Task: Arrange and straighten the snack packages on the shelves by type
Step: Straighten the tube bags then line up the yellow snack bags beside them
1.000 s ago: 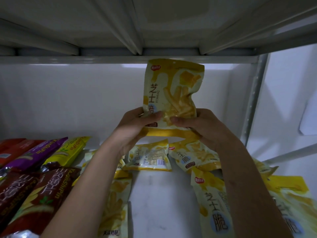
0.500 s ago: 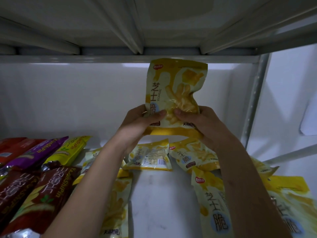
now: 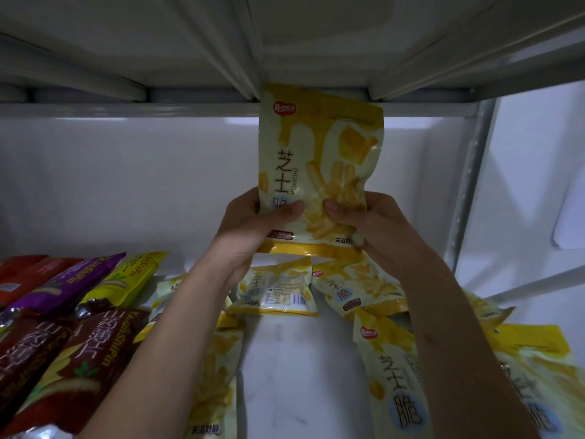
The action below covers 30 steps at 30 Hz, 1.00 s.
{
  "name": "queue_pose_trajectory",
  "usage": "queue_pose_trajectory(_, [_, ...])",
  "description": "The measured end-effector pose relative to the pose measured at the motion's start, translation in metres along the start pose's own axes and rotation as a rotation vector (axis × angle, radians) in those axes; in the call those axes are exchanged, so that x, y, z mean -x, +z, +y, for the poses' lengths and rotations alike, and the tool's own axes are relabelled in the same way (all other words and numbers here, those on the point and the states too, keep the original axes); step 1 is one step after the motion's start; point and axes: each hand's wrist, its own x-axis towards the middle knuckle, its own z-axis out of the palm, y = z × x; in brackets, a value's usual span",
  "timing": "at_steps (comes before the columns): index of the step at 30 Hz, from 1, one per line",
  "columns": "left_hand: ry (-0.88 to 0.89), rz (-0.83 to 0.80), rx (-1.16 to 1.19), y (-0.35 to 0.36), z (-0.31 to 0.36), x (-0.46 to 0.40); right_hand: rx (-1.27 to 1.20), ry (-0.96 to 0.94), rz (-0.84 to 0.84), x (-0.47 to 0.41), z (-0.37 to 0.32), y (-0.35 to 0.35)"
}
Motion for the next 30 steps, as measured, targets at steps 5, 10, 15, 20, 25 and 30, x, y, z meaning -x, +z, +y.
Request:
queue_pose_trajectory(5, [-0.042,0.001,-0.001,0.002,0.001,0.001,0.089,0.001,0.034,-0.004,0.003,-0.002])
queue_pose_trajectory(10, [-0.041,0.053,0.028,0.003,0.001,0.003,0.097,0.010,0.011,-0.002,-0.001,0.003])
queue_pose_trajectory(15, [-0.020,0.068,0.055,0.003,0.001,0.003,0.068,-0.070,-0.005,0.002,-0.003,0.007])
queue_pose_trajectory(20, [-0.036,0.010,0.068,0.003,0.003,0.004,0.018,-0.056,0.003,0.005,-0.008,0.006])
queue_pose_trajectory(25, [0.037,0.011,0.133,0.004,0.005,0.005,-0.048,-0.015,-0.050,0.007,-0.010,0.007])
queue_pose_trajectory(30, [0.080,-0.003,0.134,0.005,0.003,0.005,-0.038,-0.045,-0.018,0.010,-0.011,0.008])
